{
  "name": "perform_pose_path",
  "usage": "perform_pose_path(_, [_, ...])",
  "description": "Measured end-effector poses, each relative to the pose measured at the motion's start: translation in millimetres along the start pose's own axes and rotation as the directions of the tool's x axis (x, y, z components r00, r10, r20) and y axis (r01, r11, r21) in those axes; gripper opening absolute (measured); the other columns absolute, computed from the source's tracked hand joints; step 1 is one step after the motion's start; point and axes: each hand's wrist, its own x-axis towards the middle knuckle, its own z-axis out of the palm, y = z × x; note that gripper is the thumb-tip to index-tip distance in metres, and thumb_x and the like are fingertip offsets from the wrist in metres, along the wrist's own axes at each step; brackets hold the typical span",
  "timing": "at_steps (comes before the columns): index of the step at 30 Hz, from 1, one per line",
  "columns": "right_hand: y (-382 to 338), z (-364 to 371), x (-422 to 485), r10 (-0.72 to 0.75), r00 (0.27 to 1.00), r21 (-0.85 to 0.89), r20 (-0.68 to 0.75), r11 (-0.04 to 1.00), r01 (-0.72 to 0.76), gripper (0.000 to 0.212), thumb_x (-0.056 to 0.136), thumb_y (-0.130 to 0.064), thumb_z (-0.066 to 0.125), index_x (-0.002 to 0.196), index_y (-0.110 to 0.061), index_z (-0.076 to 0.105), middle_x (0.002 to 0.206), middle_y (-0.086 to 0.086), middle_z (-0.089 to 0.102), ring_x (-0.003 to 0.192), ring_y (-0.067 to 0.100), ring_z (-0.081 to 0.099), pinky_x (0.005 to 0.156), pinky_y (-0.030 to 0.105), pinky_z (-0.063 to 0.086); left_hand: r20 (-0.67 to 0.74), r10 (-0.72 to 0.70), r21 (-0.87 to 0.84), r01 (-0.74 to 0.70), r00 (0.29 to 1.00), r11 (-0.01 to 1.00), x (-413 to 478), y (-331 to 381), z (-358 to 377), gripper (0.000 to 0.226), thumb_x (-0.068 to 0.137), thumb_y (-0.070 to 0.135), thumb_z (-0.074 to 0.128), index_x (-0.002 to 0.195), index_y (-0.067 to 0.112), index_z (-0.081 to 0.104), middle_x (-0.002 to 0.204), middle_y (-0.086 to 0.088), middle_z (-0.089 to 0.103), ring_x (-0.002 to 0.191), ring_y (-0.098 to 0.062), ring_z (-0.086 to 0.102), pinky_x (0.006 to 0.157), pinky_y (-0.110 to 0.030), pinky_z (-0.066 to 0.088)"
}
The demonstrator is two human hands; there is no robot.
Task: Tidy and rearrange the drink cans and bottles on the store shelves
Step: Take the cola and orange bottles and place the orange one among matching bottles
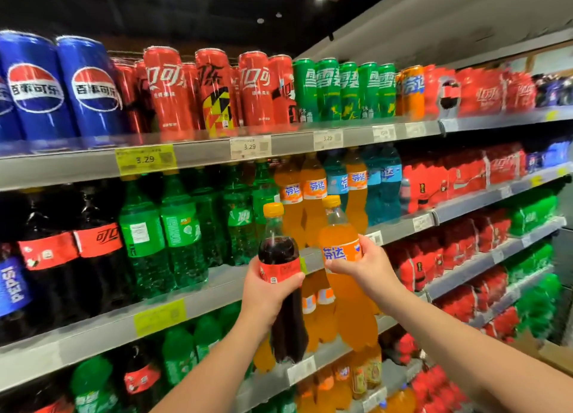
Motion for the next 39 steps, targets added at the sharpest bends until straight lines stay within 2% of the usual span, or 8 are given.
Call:
perform_pose_path(8, [1.4, -25.2, 28.1, -0.065, 0.99, 0.01, 0.122, 0.998, 0.064, 0.047, 0.067, -0.019, 0.085, 0.107, -0.022, 0.059, 0.095, 0.001, 0.07, 0.088, 0.015, 0.067, 0.074, 0.026, 0.054, -0.059, 0.03, -0.07, -0.034, 0.998, 0.997, 10.5, 6.8, 36.9, 0.042, 0.054, 0.008, 0.083, 0.087, 0.019, 0.059, 0.078, -0.002, 0.066, 0.061, -0.006, 0.065, 0.057, -0.017, 0.051])
perform_pose_path(16, [-15.8, -29.7, 66.6, -0.114, 0.988, 0.122, 0.101, 0.987, 0.101, 0.037, 0.071, -0.016, 0.082, 0.096, -0.027, 0.058, 0.089, -0.004, 0.07, 0.083, 0.011, 0.067, 0.066, 0.02, 0.05, -0.088, 0.077, -0.004, -0.077, 0.993, 0.997, 35.8, 17.2, 47.2, 0.044, 0.047, 0.022, 0.075, 0.087, 0.02, 0.058, 0.082, -0.003, 0.066, 0.074, -0.017, 0.063, 0.063, -0.024, 0.048])
perform_pose_path(22, [-29.8, -40.5, 96.4, -0.155, 0.988, 0.14, -0.03, 0.978, 0.157, 0.036, 0.067, -0.015, 0.085, 0.095, -0.02, 0.064, 0.083, -0.004, 0.072, 0.075, 0.009, 0.068, 0.065, 0.022, 0.053, -0.013, 0.107, -0.021, -0.107, 0.994, 0.994, 71.1, 23.4, 61.6, 0.045, 0.048, 0.021, 0.076, 0.09, 0.016, 0.06, 0.081, -0.005, 0.068, 0.07, -0.016, 0.066, 0.06, -0.021, 0.051])
perform_pose_path(25, [-39.6, -57.4, 115.9, -0.167, 0.979, 0.139, -0.116, 0.973, 0.183, 0.031, 0.064, -0.012, 0.086, 0.086, -0.02, 0.066, 0.075, -0.002, 0.072, 0.067, 0.012, 0.066, 0.066, 0.033, 0.056, 0.038, 0.136, -0.063, -0.134, 0.99, 0.989, 85.2, 26.9, 80.4, 0.043, 0.047, 0.017, 0.075, 0.087, 0.014, 0.061, 0.077, -0.005, 0.068, 0.057, -0.004, 0.064, 0.053, -0.014, 0.05])
perform_pose_path(28, [-50.3, -80.9, 136.6, -0.183, 0.97, 0.152, -0.158, 0.966, 0.207, 0.029, 0.062, -0.012, 0.086, 0.083, -0.018, 0.067, 0.074, 0.001, 0.073, 0.066, 0.015, 0.066, 0.07, 0.04, 0.056, 0.08, 0.162, -0.073, -0.156, 0.984, 0.985, 94.7, 31.4, 103.9, 0.05, 0.041, 0.021, 0.079, 0.088, 0.012, 0.063, 0.077, -0.006, 0.068, 0.057, -0.005, 0.063, 0.054, -0.015, 0.05])
perform_pose_path(33, [-76.6, -135.8, 174.6, -0.281, 0.934, 0.089, -0.222, 0.948, 0.306, 0.032, 0.064, -0.016, 0.086, 0.09, -0.016, 0.068, 0.079, -0.001, 0.073, 0.067, 0.008, 0.066, 0.069, 0.028, 0.057, 0.127, 0.18, -0.104, -0.167, 0.975, 0.98, 109.9, 38.1, 151.7, 0.065, 0.036, 0.028, 0.081, 0.094, 0.004, 0.063, 0.078, -0.009, 0.068, 0.062, -0.013, 0.066, 0.056, -0.022, 0.053])
perform_pose_path(36, [-95.9, -172.7, 208.6, -0.345, 0.908, 0.026, -0.237, 0.932, 0.361, 0.03, 0.065, -0.022, 0.086, 0.078, -0.022, 0.059, 0.072, -0.007, 0.069, 0.06, 0.002, 0.062, 0.053, 0.01, 0.045, 0.154, 0.201, -0.119, -0.184, 0.967, 0.976, 118.1, 43.7, 188.4, 0.048, 0.046, 0.019, 0.077, 0.089, 0.007, 0.061, 0.075, -0.007, 0.065, 0.057, -0.008, 0.064, 0.053, -0.02, 0.052])
perform_pose_path(39, [-118.5, -208.5, 250.0, -0.375, 0.874, -0.042, -0.31, 0.923, 0.382, 0.045, 0.05, -0.042, 0.088, 0.079, -0.019, 0.063, 0.077, -0.005, 0.071, 0.07, 0.009, 0.065, 0.067, 0.021, 0.053, 0.1, 0.223, -0.129, -0.21, 0.97, 0.969, 131.3, 46.3, 226.9, 0.056, 0.036, 0.029, 0.079, 0.085, 0.011, 0.061, 0.074, -0.003, 0.066, 0.056, -0.005, 0.063, 0.054, -0.017, 0.051])
